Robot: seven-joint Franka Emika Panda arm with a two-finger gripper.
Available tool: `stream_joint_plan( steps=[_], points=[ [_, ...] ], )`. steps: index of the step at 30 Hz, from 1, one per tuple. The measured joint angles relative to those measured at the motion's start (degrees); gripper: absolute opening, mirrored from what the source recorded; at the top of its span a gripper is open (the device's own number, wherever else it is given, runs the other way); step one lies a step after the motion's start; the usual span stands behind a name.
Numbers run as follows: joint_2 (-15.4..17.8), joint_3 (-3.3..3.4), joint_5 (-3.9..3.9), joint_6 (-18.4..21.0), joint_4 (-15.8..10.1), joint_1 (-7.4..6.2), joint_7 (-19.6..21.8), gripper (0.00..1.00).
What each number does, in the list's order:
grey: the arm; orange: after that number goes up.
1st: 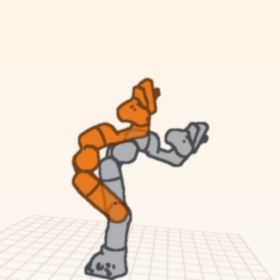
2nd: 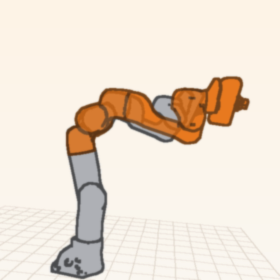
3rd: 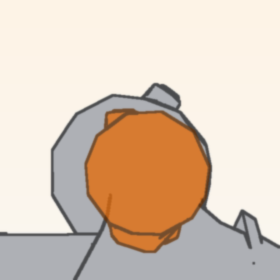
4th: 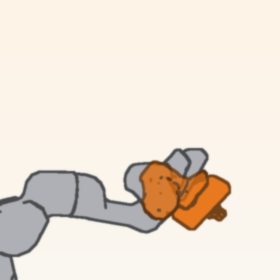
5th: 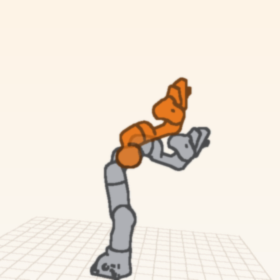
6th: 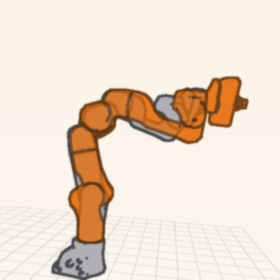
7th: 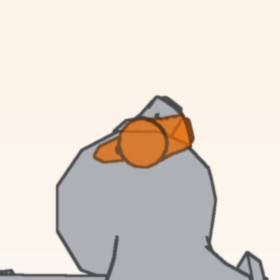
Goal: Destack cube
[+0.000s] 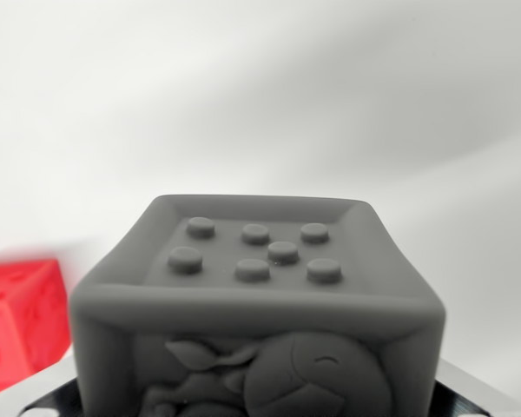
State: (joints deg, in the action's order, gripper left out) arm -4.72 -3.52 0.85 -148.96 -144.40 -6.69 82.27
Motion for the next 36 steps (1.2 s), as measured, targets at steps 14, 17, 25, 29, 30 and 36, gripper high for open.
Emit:
stream_joint_plan(
  steps=[14,17,25,29,30,36],
  points=[
    [0.7,1.46,-0.27,0.0,-0.6,1.96,-2.5,0.00],
    [0.8,1.79,-0.30,0.0,-0.7,2.38,-3.0,0.00],
    [1.0,2.68,-0.41,0.0,-0.9,3.44,-4.5,0.00],
    [1.2,3.11,-0.46,0.1,-0.9,3.99,-5.2,0.00],
    [1.2,3.25,-0.48,0.1,-0.9,4.12,-5.4,0.00],
    [1.3,3.94,-0.55,0.1,-1.0,4.86,-6.4,0.00]
  ],
)
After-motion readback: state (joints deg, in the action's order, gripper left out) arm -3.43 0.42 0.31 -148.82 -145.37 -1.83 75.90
